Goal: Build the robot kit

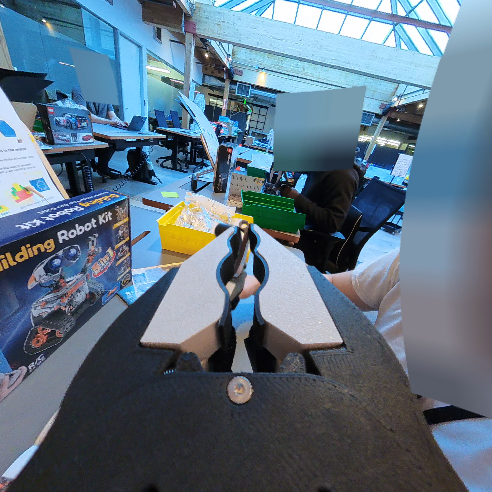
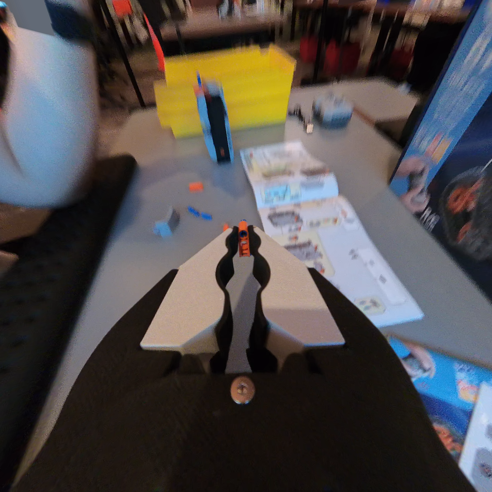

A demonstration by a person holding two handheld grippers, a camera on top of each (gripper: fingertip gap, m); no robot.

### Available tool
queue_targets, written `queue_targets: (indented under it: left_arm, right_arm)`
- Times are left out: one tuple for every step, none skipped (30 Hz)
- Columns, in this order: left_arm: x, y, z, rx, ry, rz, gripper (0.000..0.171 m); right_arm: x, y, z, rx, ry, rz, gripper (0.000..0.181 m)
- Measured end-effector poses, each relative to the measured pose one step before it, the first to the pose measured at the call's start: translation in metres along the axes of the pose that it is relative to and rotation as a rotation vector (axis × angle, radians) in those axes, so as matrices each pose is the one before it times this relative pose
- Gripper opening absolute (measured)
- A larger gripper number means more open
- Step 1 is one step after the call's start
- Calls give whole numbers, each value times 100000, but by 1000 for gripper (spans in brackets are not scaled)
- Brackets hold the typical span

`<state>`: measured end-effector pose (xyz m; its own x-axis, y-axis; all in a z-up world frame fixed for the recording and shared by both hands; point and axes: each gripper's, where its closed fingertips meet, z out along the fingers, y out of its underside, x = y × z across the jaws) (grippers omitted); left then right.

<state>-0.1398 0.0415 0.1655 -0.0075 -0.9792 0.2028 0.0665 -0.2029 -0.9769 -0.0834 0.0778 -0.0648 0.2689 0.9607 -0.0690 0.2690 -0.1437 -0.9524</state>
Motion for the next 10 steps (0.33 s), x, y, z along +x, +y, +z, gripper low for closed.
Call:
queue_targets:
  left_arm:
    - [50,-52,12,330,657,-408,4]
    - [95,-104,13,611,683,-372,4]
    - [183,-116,30,705,966,-334,4]
    - [274,-117,60,667,1269,-277,4]
    - [365,-151,78,685,1485,-36,4]
    - [432,-173,95,788,1455,428,4]
    - [487,-217,102,1004,1484,918,4]
    - [567,-238,149,1089,1785,1092,4]
    - [649,-192,196,768,2193,1049,4]
    - [698,-167,252,614,2570,791,4]
  right_arm:
    - [-289,-2441,-734,6288,-58,-1106,5]
    - [-423,-2636,-631,5612,-192,-1410,5]
    - [-489,-2785,-493,5147,179,-2515,5]
    - [-536,-2901,-356,4670,310,-2777,5]
    - [-873,-2998,-182,4423,-1894,-2554,6]
    - [-1167,-2783,-15,2895,-3867,-1600,6]
    - [-722,-2529,63,2163,-465,-806,5]
    - [-405,-2246,-11,2336,2103,-808,5]
    - [-738,-1824,-56,2779,228,-579,5]
    - [-1198,-1220,-70,2557,-2821,1050,5]
